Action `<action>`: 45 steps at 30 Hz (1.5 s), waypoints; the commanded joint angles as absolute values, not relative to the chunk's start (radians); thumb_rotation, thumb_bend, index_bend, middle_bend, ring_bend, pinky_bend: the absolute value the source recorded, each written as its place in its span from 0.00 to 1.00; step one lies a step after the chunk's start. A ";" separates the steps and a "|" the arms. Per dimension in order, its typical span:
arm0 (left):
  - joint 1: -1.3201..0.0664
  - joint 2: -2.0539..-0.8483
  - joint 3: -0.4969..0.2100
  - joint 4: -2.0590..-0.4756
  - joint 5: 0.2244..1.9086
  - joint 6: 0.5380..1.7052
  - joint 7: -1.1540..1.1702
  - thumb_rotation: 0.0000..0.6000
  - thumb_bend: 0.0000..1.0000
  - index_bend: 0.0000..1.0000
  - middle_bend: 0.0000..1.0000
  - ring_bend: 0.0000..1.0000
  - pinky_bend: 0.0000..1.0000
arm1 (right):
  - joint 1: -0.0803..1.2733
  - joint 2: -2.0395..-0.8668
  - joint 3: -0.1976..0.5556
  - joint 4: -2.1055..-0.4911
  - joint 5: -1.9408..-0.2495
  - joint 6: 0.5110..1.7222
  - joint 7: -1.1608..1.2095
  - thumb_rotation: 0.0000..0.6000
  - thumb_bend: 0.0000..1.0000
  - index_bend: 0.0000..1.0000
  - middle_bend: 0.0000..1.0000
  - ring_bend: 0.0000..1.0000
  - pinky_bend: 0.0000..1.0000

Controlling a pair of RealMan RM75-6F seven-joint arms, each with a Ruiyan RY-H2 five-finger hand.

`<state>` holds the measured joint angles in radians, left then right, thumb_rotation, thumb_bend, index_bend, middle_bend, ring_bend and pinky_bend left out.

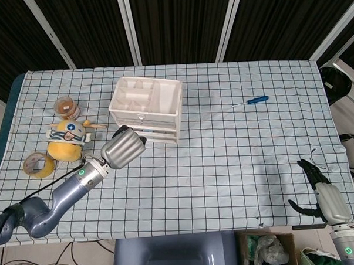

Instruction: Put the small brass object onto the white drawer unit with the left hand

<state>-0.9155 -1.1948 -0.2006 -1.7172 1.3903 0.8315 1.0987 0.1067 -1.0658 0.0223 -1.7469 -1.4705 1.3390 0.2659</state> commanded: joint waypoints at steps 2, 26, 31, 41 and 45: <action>-0.938 -1.205 -0.212 -1.710 1.362 0.827 1.112 1.00 0.24 0.61 1.00 0.97 0.96 | 0.107 -1.065 0.022 -1.747 -1.469 1.336 0.267 1.00 0.20 0.00 0.00 0.00 0.13; -1.040 -1.238 -0.216 -1.689 1.253 0.837 1.158 1.00 0.24 0.61 1.00 0.96 0.96 | 0.110 -1.064 0.017 -1.756 -1.466 1.322 0.272 1.00 0.20 0.00 0.00 0.00 0.13; -1.052 -1.251 -0.200 -1.680 1.234 0.841 1.169 1.00 0.24 0.61 1.00 0.96 0.96 | 0.110 -1.063 0.019 -1.756 -1.463 1.321 0.276 1.00 0.20 0.00 0.00 0.00 0.13; -1.062 -1.265 -0.160 -1.665 1.217 0.860 1.174 1.00 0.24 0.61 1.00 0.96 0.96 | 0.111 -1.062 0.020 -1.756 -1.461 1.319 0.279 1.00 0.20 0.00 0.00 0.00 0.13; -1.061 -1.265 -0.146 -1.660 1.216 0.866 1.169 1.00 0.24 0.61 1.00 0.96 0.96 | 0.111 -1.062 0.021 -1.757 -1.461 1.319 0.278 1.00 0.20 0.00 0.00 0.00 0.13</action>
<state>-1.0623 -1.2651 -0.1502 -1.6621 1.2169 0.8650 1.1697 0.1113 -1.0618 0.0204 -1.7564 -1.4609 1.3191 0.2781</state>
